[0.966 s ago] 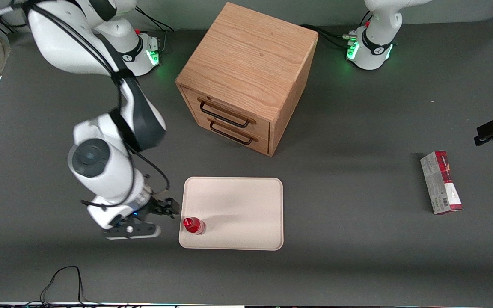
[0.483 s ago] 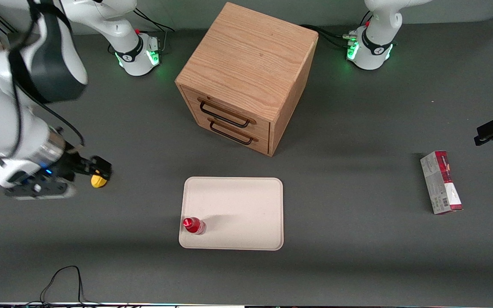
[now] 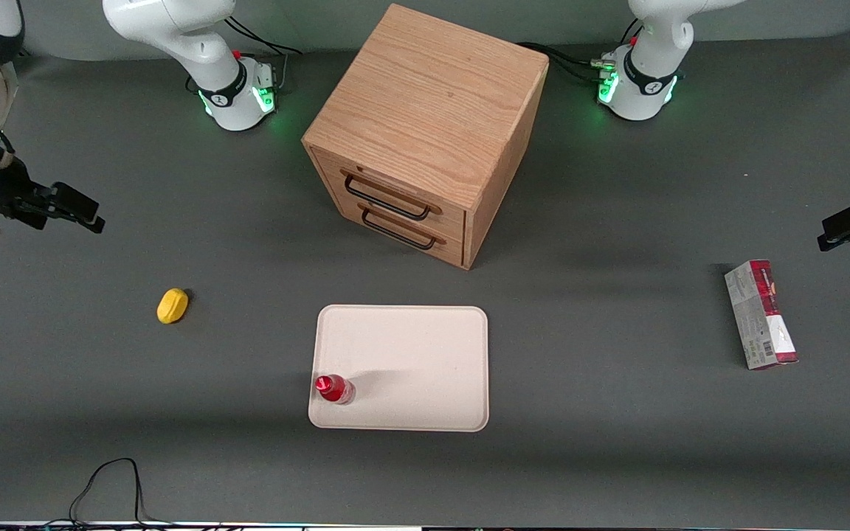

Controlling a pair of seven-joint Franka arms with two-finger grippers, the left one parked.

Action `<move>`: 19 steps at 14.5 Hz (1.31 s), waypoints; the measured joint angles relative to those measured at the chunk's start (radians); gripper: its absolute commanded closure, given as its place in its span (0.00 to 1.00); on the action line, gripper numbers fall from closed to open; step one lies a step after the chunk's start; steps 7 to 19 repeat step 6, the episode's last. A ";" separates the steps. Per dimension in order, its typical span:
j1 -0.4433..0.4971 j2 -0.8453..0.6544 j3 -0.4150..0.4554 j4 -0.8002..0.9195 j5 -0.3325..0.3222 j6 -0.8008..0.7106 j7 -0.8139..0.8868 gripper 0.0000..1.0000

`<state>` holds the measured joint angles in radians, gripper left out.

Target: Place coke bottle on tray

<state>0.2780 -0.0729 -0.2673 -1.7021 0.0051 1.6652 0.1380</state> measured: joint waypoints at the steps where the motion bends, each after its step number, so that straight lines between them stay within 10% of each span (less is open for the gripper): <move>1: 0.004 -0.010 -0.002 -0.010 0.000 0.000 0.000 0.00; 19: 0.020 -0.014 0.004 -0.017 0.000 0.000 0.000 0.00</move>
